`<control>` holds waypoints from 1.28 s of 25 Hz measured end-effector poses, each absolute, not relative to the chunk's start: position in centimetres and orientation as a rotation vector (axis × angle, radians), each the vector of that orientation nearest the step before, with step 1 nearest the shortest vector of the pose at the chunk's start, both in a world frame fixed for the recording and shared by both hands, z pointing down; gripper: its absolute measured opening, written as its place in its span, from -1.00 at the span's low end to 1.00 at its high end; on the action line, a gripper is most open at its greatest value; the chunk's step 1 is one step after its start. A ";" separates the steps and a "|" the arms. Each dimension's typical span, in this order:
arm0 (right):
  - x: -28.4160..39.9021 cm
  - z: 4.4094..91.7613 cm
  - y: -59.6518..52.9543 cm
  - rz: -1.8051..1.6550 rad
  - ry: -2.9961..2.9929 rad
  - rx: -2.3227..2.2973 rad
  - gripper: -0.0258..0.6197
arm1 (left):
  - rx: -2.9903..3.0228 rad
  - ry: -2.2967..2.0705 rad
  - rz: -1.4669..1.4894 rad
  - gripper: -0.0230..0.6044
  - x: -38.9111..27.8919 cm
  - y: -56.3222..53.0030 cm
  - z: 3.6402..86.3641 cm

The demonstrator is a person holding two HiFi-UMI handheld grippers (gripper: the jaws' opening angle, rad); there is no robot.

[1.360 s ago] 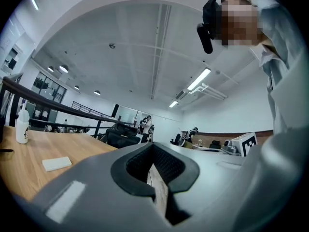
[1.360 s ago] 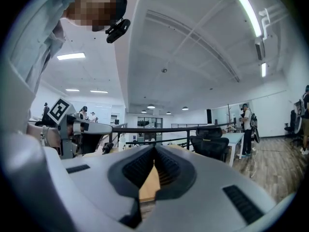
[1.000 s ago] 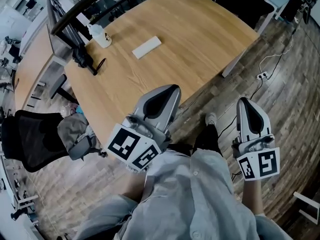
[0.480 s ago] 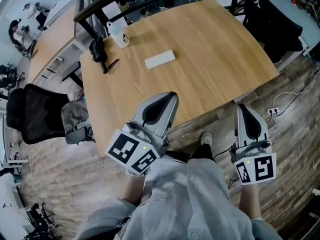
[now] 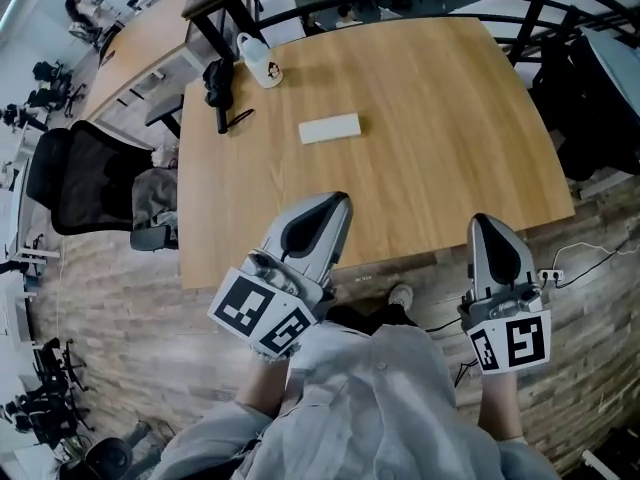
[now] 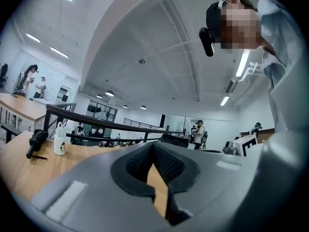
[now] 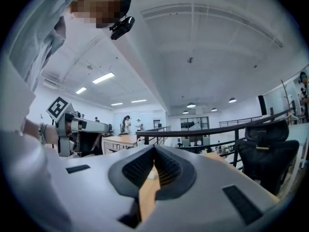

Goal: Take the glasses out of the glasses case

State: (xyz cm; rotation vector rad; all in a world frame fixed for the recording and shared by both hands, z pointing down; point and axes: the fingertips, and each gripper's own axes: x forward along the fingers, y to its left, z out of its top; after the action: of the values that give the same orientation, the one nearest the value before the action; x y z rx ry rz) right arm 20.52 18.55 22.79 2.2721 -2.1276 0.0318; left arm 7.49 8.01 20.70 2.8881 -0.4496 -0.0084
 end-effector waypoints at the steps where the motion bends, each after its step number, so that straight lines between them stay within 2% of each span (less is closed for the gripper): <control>1: 21.1 22.9 18.4 0.033 -2.153 2.243 -0.92 | 2.885 -0.483 -0.012 -0.91 7.7 8.1 20.6; 9: 23.1 24.0 15.8 0.062 -2.311 2.081 -0.92 | 2.848 -0.713 0.012 -0.91 7.5 7.9 20.6; 32: 19.3 27.4 5.2 0.066 -2.349 1.832 -0.92 | 2.712 -0.905 0.032 -0.91 4.1 -0.8 24.5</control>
State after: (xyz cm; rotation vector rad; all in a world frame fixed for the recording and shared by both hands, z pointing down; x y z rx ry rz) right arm 19.29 5.16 27.40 1.8320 -2.3487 0.0664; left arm 4.13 -0.80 24.53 2.7125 -0.9052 0.0322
